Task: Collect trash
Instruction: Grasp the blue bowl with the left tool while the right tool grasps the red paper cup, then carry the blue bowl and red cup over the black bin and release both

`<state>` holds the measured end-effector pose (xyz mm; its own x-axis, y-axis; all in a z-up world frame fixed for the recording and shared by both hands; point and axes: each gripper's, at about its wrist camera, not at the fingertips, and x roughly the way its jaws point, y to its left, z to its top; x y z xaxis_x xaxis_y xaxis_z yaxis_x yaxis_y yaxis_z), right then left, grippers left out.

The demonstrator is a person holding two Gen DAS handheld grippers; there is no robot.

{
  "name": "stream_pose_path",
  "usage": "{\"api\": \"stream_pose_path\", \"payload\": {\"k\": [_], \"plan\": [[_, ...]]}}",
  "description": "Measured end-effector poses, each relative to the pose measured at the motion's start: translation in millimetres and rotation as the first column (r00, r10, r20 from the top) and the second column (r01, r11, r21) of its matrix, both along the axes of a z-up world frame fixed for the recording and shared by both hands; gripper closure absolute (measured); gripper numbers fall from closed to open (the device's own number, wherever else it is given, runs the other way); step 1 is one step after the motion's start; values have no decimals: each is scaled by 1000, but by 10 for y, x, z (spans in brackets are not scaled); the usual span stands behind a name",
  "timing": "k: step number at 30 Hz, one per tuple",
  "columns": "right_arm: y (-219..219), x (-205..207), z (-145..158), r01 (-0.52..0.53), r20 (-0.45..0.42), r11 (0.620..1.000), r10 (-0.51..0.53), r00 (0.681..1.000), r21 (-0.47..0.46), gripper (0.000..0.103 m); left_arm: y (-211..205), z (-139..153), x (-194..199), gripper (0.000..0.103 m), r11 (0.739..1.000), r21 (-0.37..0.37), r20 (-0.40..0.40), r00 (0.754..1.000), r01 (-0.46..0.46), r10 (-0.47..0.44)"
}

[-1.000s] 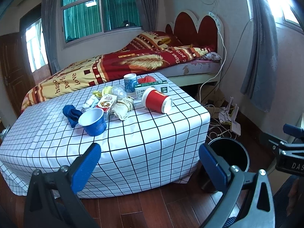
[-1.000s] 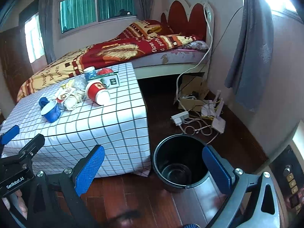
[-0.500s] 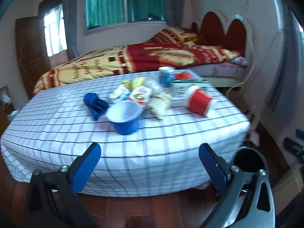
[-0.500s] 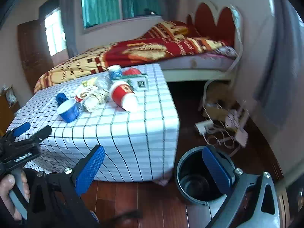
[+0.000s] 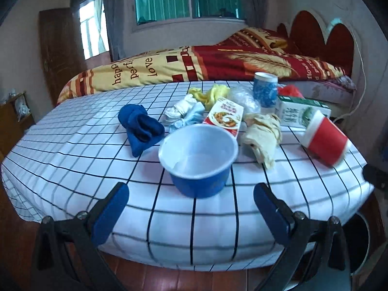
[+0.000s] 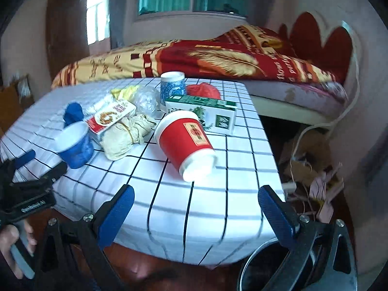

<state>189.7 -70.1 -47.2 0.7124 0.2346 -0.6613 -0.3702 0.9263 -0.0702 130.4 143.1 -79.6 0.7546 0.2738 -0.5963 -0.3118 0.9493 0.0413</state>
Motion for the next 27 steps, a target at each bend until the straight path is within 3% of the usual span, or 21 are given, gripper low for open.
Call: {"api": "stream_pose_path", "payload": {"k": [6,10,13,14,15,16,27], "plan": [[119,432,-223,-35,-11,999,35,999,-27,3,118,-95,243,0,1000,-18,-3,1000,-16,15],[191,669,-312,-55,-38,998,54,998,-29,19,142,-112,347,7,999,-32,-10,1000,-9,9],[216,741,-338,-55,-47,998,54,997,-26,22,162,-132,390,11,999,-36,-17,1000,-10,10],[211,749,-344,-58,-51,998,57,997,-16,26,173,-136,391,13,999,-46,-18,1000,-5,4],[207,756,-345,-64,-59,998,64,996,-3,33,182,-136,386,24,998,-58,-18,1000,6,-7],[203,758,-345,-63,-64,998,63,996,6,35,186,-130,374,27,998,-64,-19,1000,14,-15],[60,394,-151,-34,-9,995,35,999,89,41,89,96,133,27,995,-71,27,998,64,-62]]}}
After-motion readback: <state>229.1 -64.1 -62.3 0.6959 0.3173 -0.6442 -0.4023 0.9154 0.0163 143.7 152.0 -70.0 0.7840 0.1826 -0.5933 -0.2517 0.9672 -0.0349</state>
